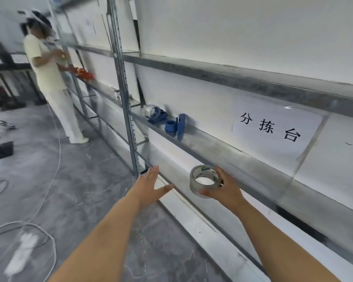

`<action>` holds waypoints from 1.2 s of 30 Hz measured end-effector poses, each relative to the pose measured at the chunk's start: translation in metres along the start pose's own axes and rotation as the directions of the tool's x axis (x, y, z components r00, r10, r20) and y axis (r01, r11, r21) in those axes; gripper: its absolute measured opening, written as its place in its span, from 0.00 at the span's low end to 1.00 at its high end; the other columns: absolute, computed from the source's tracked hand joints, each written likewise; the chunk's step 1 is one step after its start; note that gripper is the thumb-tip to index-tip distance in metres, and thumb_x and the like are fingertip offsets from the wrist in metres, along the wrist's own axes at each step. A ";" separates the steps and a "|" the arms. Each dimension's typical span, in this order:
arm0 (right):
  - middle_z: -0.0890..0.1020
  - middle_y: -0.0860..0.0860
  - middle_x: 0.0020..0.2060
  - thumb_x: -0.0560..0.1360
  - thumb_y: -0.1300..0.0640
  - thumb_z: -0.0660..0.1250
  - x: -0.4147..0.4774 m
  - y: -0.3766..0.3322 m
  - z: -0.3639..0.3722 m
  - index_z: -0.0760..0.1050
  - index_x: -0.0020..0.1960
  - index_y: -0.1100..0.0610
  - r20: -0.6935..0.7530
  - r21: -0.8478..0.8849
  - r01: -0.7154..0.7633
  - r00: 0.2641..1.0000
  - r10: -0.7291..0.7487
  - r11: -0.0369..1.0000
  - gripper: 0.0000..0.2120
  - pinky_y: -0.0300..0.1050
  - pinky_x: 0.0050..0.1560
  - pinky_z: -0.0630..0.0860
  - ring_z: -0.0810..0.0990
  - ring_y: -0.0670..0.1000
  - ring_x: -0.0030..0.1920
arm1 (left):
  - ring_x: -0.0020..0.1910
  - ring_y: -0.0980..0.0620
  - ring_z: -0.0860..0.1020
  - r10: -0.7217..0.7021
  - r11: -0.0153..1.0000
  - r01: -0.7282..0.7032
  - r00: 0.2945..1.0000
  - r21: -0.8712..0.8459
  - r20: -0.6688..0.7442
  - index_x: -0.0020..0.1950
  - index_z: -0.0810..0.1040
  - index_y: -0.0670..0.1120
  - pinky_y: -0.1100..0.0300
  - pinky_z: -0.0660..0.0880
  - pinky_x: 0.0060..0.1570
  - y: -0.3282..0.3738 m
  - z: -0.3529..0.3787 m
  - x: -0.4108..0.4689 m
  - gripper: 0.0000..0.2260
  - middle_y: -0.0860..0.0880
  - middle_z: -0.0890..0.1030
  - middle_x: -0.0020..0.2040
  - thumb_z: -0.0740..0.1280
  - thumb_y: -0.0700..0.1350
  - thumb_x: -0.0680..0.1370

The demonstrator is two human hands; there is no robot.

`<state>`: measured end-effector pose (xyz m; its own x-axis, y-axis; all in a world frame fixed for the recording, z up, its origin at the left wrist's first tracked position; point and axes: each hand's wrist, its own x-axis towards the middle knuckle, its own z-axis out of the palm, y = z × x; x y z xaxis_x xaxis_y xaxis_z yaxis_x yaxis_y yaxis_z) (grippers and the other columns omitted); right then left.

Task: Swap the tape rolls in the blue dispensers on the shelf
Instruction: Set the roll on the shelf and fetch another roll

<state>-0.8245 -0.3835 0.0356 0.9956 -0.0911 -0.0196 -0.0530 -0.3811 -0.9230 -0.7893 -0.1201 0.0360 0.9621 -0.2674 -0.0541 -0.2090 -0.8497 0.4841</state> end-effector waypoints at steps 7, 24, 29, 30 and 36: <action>0.69 0.40 0.66 0.62 0.51 0.81 0.038 -0.020 0.054 0.56 0.77 0.47 0.127 -0.016 0.038 0.991 -0.035 0.999 0.51 0.37 0.60 0.65 0.70 0.42 0.60 | 0.77 0.55 0.42 -0.112 0.994 0.112 0.993 -0.011 -0.035 0.78 0.41 0.45 0.52 0.38 0.75 -0.048 -0.025 -0.016 0.42 0.50 0.44 0.79 0.55 0.67 0.75; 0.67 0.46 0.71 0.61 0.49 0.81 0.211 -0.047 0.124 0.56 0.77 0.47 0.300 -0.037 0.128 0.948 -0.111 0.991 0.52 0.39 0.63 0.64 0.69 0.45 0.66 | 0.77 0.54 0.42 -0.346 0.938 0.341 0.934 -0.060 -0.089 0.78 0.40 0.45 0.52 0.38 0.74 -0.122 -0.070 0.072 0.47 0.50 0.44 0.79 0.51 0.72 0.69; 0.68 0.46 0.70 0.59 0.48 0.81 0.259 -0.050 0.135 0.56 0.77 0.46 0.351 -0.041 0.135 0.930 -0.112 0.990 0.53 0.44 0.67 0.67 0.69 0.44 0.64 | 0.77 0.54 0.42 -0.378 0.926 0.374 0.919 -0.057 -0.113 0.78 0.40 0.45 0.53 0.38 0.75 -0.134 -0.078 0.106 0.46 0.50 0.43 0.79 0.52 0.71 0.71; 0.69 0.46 0.70 0.60 0.49 0.81 0.267 -0.051 0.137 0.57 0.76 0.46 0.359 -0.038 0.141 0.926 -0.119 0.989 0.52 0.45 0.67 0.67 0.69 0.44 0.65 | 0.77 0.54 0.42 -0.382 0.924 0.376 0.917 -0.067 -0.114 0.78 0.40 0.45 0.53 0.38 0.74 -0.135 -0.078 0.111 0.50 0.50 0.43 0.79 0.50 0.75 0.67; 0.68 0.44 0.70 0.61 0.50 0.81 0.307 -0.047 0.145 0.56 0.77 0.48 0.387 -0.051 0.171 0.912 -0.138 0.984 0.52 0.42 0.66 0.66 0.68 0.44 0.65 | 0.76 0.55 0.41 -0.387 0.922 0.379 0.913 -0.086 -0.129 0.78 0.40 0.46 0.54 0.37 0.73 -0.149 -0.073 0.137 0.59 0.51 0.43 0.78 0.41 0.82 0.56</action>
<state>-0.5051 -0.2600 0.0172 0.9447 0.3256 -0.0391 0.1138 -0.4375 -0.8920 -0.6136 0.0027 0.0203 0.9818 0.1434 -0.1242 0.1868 -0.8455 0.5003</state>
